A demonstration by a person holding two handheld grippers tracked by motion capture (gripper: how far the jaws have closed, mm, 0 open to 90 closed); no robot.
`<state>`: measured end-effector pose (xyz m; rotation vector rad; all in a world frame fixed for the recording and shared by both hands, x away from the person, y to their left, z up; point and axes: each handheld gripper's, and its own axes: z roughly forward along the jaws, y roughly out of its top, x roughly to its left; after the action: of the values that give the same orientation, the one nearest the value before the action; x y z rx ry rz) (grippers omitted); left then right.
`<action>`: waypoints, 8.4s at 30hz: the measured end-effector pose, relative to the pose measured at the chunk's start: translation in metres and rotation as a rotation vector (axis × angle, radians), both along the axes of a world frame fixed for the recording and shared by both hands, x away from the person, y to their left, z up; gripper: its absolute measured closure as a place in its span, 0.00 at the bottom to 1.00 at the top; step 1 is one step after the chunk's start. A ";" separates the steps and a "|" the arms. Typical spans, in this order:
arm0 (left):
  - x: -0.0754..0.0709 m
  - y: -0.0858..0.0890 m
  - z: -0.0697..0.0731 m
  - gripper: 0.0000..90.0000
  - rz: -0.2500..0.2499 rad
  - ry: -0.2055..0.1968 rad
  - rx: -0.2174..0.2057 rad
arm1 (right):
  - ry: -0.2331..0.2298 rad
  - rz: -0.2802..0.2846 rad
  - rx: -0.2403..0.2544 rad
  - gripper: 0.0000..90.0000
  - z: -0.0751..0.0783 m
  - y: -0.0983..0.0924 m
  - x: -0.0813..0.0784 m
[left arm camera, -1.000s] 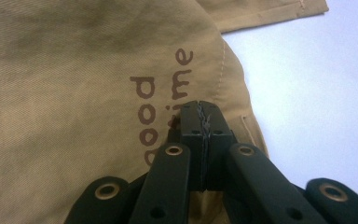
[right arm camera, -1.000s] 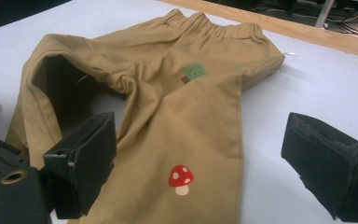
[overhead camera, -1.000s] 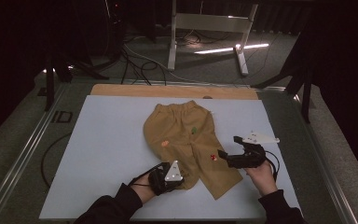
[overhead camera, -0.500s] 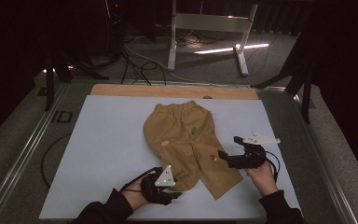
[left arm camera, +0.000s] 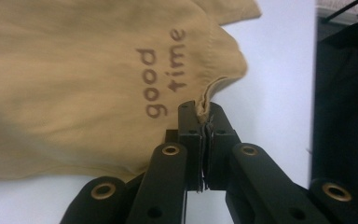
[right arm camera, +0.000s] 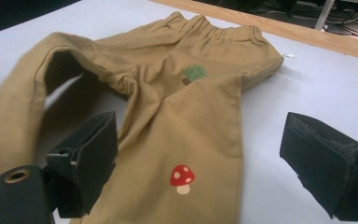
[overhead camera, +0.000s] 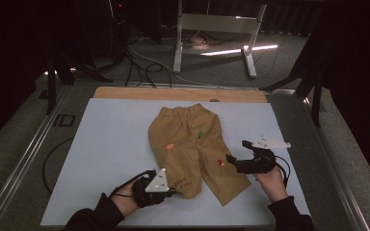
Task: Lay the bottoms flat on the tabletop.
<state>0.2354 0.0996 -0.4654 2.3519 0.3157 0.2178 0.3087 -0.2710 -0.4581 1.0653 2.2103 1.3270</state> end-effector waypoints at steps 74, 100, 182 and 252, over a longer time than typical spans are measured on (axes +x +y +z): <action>0.017 0.159 -0.027 0.01 0.576 -0.045 -0.202 | 0.070 0.172 -0.029 0.16 -0.009 0.017 -0.072; 0.017 0.158 -0.026 0.02 0.563 -0.048 -0.215 | 0.154 0.343 -0.355 0.97 -0.047 0.038 -0.084; 0.201 0.071 -0.027 0.10 0.684 0.081 -0.123 | 0.068 -0.067 -0.055 0.15 -0.034 0.038 0.119; 0.253 0.022 -0.039 0.25 0.663 0.110 -0.167 | 0.150 -0.182 -0.134 0.13 -0.045 0.039 0.194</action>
<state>0.4887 0.1219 -0.5040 2.0255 1.1205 0.3578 0.5022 -0.2323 -0.5033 1.3162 2.2098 1.0388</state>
